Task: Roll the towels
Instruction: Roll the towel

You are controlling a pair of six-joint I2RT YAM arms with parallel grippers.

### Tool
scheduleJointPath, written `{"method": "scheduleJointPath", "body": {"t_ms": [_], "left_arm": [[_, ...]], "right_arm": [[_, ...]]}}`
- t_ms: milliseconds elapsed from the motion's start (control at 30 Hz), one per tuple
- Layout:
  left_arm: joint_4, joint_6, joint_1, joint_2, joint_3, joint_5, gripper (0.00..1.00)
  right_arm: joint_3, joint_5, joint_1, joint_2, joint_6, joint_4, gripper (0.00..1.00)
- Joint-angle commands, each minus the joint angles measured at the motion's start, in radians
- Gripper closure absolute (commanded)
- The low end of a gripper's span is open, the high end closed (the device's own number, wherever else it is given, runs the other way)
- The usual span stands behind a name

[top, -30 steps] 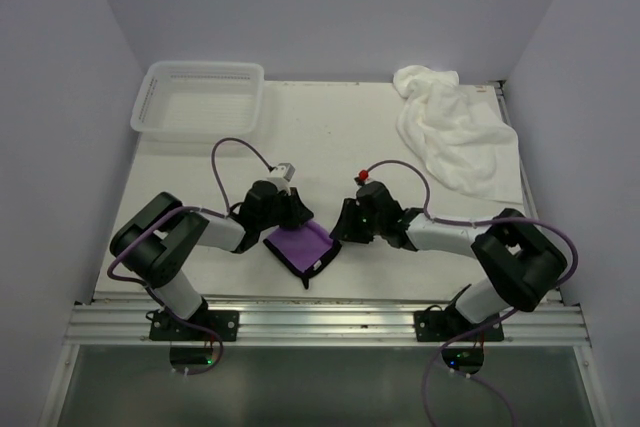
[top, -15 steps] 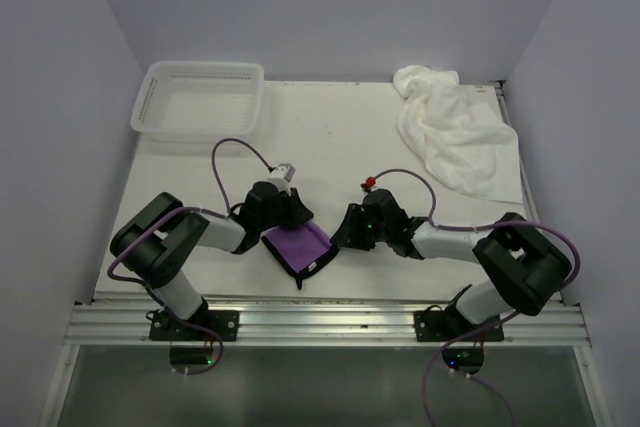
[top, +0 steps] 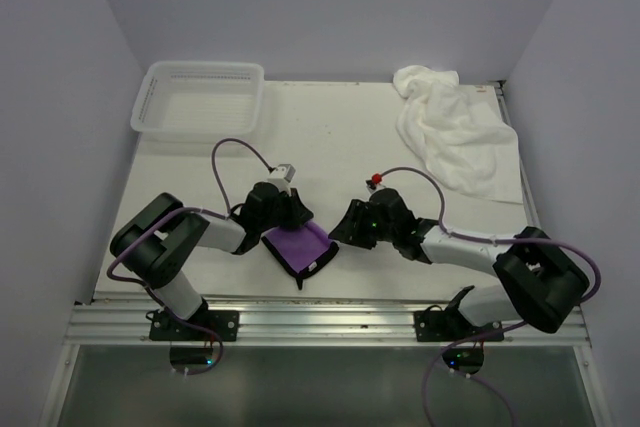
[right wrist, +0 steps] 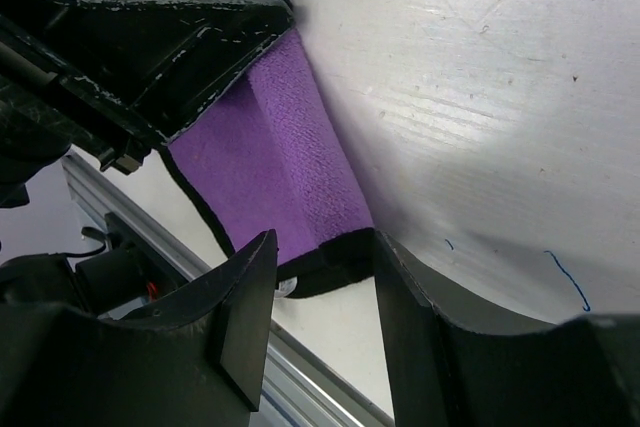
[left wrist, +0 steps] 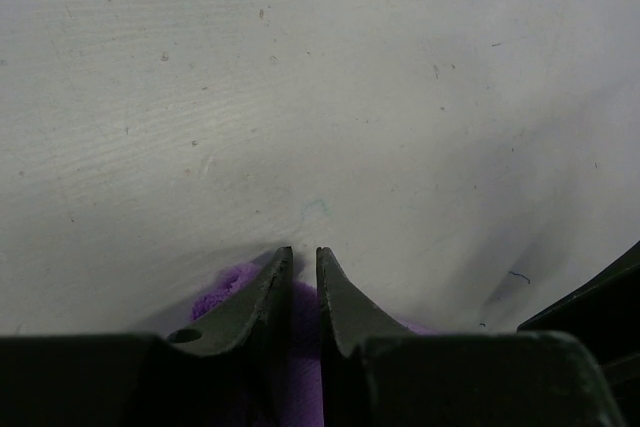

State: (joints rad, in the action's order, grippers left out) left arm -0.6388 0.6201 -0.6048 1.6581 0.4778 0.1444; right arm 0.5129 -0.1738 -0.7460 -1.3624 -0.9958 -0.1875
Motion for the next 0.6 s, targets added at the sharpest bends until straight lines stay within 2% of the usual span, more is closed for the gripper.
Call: {"method": "scheduleJointPath", "body": {"t_ms": [0,567], "left_arm": [[0.067,-0.014,-0.004,0.002,-0.030,-0.052,0.80],[0.064,-0.013,-0.009,0.006,-0.030,-0.052,0.80]], "right_arm": [[-0.004,0.019,0.000,-0.017,-0.029,0.000,0.53],[-0.017,-0.023,-0.027,-0.098,-0.023,-0.053,0.57]]}}
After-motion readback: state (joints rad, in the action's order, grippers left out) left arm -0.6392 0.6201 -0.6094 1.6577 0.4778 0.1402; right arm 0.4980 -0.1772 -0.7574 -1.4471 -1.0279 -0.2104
